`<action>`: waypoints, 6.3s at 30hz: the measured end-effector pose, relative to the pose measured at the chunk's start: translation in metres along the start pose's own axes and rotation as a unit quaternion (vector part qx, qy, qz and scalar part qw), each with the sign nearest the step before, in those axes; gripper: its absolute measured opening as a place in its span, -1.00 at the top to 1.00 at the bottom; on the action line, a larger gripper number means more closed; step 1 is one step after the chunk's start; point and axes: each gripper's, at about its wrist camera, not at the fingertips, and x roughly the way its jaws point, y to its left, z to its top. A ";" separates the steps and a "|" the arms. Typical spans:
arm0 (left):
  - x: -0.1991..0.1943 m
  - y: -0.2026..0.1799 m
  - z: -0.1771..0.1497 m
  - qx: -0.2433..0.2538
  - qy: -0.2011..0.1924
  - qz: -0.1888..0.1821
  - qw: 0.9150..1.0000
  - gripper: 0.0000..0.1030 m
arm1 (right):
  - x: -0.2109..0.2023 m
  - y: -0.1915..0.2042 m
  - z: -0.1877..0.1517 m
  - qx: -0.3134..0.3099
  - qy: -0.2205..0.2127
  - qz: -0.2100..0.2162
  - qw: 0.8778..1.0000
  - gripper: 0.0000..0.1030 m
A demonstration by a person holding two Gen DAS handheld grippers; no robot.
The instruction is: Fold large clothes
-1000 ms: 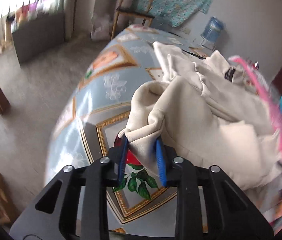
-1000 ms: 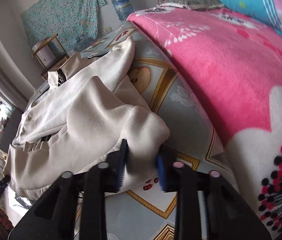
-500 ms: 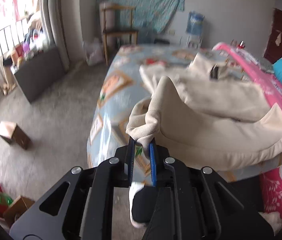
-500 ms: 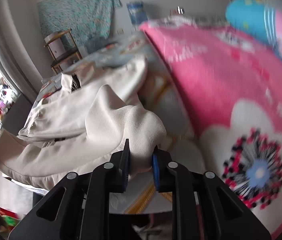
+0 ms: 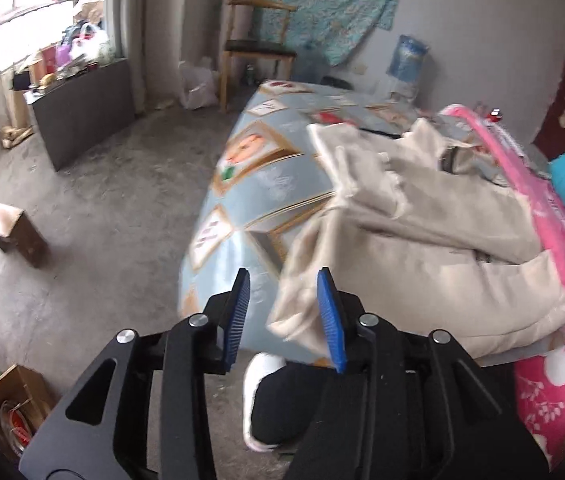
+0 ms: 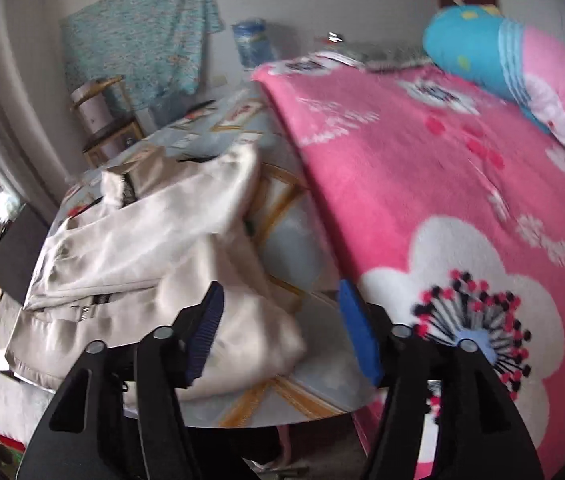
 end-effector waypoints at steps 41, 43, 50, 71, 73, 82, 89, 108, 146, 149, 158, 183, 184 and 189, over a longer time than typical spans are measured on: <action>0.100 -0.112 -0.015 0.167 0.106 -0.014 0.980 -0.87 | 0.096 0.144 -0.054 -0.142 0.090 0.051 0.984 -0.89; 0.100 -0.113 -0.015 0.167 0.109 -0.012 0.980 -0.87 | 0.096 0.144 -0.054 -0.142 0.090 0.051 0.984 -0.89; 0.100 -0.113 -0.014 0.164 0.113 -0.012 0.980 -0.87 | 0.097 0.144 -0.054 -0.144 0.092 0.048 0.984 -0.89; 0.071 -0.106 -0.017 0.168 0.048 -0.096 0.980 -0.86 | 0.085 0.134 -0.041 -0.138 0.108 0.104 0.979 -0.88; 0.066 -0.109 -0.015 0.167 0.040 -0.110 0.979 -0.86 | 0.080 0.138 -0.039 -0.145 0.103 0.114 0.977 -0.88; 0.088 -0.129 -0.021 0.201 0.066 -0.073 0.975 -0.34 | 0.082 0.169 -0.041 -0.167 0.112 0.130 0.971 -0.66; 0.089 -0.131 -0.027 0.223 0.051 -0.063 0.971 -0.16 | 0.089 0.177 -0.052 -0.189 0.127 0.108 0.968 -0.27; 0.059 -0.152 -0.025 0.291 -0.012 -0.056 0.955 0.96 | 0.060 0.181 -0.036 -0.183 0.079 0.130 0.971 0.91; 0.110 -0.158 -0.013 0.327 0.012 -0.014 0.945 0.95 | 0.073 0.036 0.017 -0.071 0.000 0.003 0.997 0.89; 0.110 -0.159 -0.012 0.325 0.014 -0.014 0.945 0.94 | 0.065 0.034 0.019 -0.062 -0.021 -0.013 0.998 0.89; 0.110 -0.157 -0.013 0.322 0.013 -0.023 0.946 0.94 | 0.075 0.026 0.018 -0.057 -0.005 -0.059 0.997 0.44; 0.085 -0.102 -0.004 0.218 0.001 -0.053 0.975 0.87 | 0.114 0.205 -0.032 -0.222 0.083 0.154 0.959 0.56; 0.091 -0.091 -0.003 0.206 0.007 -0.033 0.978 0.87 | 0.113 0.205 -0.033 -0.224 0.083 0.152 0.959 0.56; 0.103 -0.039 0.016 0.141 -0.011 -0.013 0.990 0.97 | 0.115 0.207 -0.031 -0.225 0.085 0.153 0.958 0.56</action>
